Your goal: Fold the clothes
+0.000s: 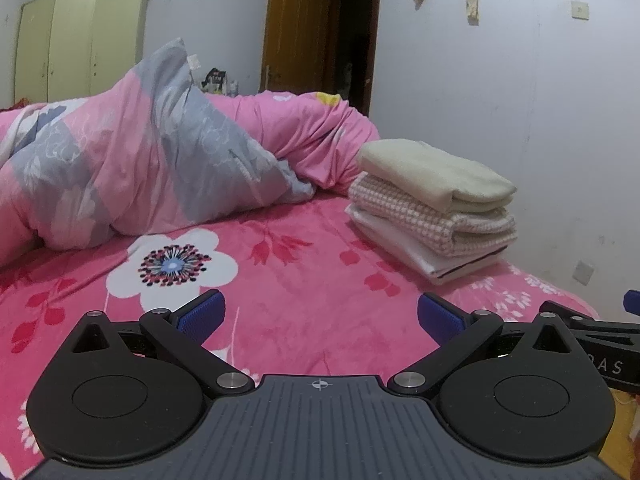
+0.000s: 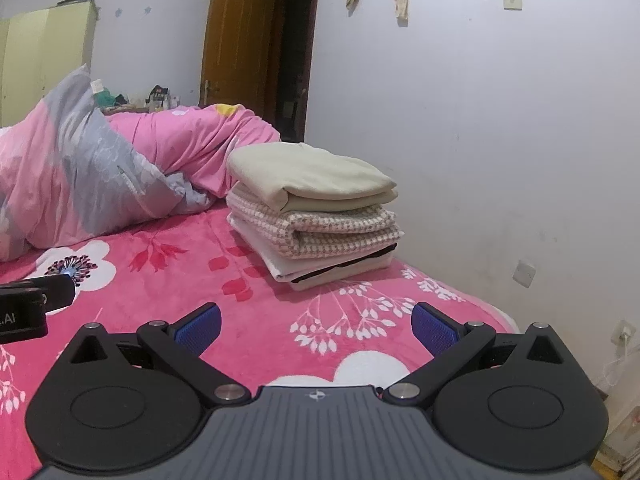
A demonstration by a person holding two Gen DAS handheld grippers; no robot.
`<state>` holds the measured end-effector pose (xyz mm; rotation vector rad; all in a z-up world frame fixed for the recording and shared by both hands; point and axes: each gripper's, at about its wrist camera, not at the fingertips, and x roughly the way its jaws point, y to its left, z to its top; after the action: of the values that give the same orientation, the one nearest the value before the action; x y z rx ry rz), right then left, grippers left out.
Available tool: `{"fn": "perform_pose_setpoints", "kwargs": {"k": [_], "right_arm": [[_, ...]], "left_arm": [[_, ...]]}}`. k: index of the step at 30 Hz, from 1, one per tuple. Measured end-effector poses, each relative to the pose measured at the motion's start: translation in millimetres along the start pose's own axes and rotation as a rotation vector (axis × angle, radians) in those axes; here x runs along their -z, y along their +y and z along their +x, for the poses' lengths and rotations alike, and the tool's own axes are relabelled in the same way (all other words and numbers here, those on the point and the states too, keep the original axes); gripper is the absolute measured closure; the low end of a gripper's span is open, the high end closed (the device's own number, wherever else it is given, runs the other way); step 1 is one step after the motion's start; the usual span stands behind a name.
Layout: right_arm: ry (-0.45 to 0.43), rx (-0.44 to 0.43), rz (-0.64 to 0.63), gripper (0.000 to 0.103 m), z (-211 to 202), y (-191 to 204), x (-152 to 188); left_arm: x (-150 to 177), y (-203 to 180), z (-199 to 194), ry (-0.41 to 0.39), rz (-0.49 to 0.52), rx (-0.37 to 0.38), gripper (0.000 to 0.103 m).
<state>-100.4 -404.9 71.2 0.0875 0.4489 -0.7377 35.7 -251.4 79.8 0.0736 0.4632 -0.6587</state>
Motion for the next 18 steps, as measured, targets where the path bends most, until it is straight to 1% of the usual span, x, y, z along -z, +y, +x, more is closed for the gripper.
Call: {"fn": "perform_pose_setpoints", "kwargs": {"k": [3,9,12,18], "right_arm": [[0.005,-0.013,0.012,0.0,-1.5,-0.3,-0.8],[0.02,-0.004,0.029,0.0,-0.6,-0.6,0.4],[0.034,-0.013,0.042,0.0,2.0,0.5,1.1],[0.038,-0.012,0.03,0.0,5.0,4.7,2.0]], "left_arm": [[-0.2,1.9,-0.3,0.01,-0.013,0.006,0.0],[-0.1,3.9,-0.6,0.027,-0.027,0.021,0.0],[0.3,3.7,1.7,0.035,-0.024,0.015,0.0],[2.2,5.4,6.5,0.055,-0.029,0.002,0.0]]}}
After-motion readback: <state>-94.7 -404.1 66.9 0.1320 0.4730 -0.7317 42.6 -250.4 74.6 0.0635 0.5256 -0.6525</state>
